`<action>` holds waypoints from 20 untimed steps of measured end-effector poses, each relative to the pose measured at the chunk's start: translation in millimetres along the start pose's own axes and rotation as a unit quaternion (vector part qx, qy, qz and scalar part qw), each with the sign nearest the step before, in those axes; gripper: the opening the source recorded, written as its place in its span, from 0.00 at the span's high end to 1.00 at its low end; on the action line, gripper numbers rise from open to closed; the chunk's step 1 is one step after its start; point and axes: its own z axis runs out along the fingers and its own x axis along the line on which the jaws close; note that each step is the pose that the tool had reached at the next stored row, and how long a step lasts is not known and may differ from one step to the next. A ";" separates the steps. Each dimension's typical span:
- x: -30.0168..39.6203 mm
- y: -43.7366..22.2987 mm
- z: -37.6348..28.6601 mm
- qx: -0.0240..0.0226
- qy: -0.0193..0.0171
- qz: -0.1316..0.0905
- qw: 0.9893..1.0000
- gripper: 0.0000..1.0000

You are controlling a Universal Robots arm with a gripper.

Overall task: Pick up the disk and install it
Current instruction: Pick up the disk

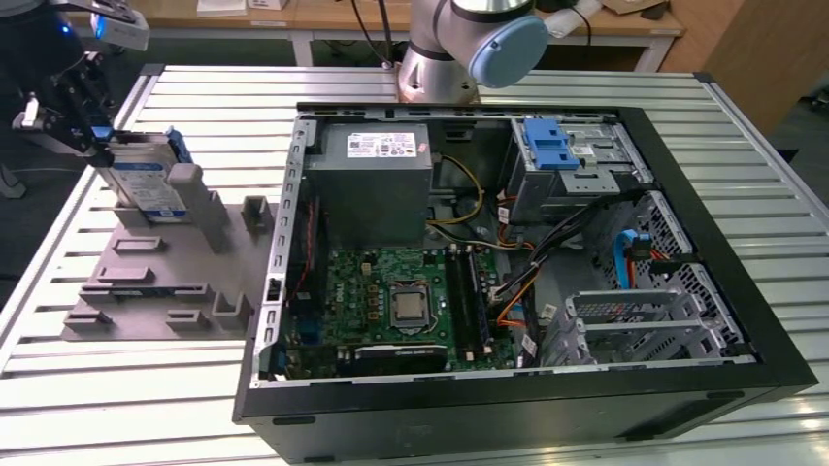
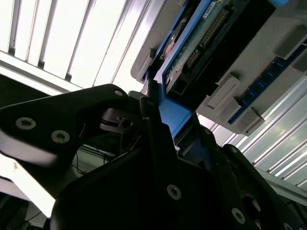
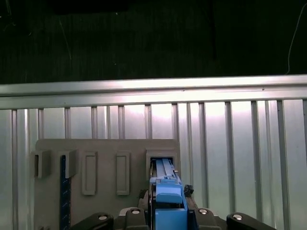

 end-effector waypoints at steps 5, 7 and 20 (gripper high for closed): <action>0.1 0.0 0.0 0.000 0.000 -0.015 1.000 0.63; 0.1 0.0 0.0 0.000 0.000 -0.015 1.000 0.63; 0.1 -0.1 0.0 0.000 0.000 -0.016 1.000 0.56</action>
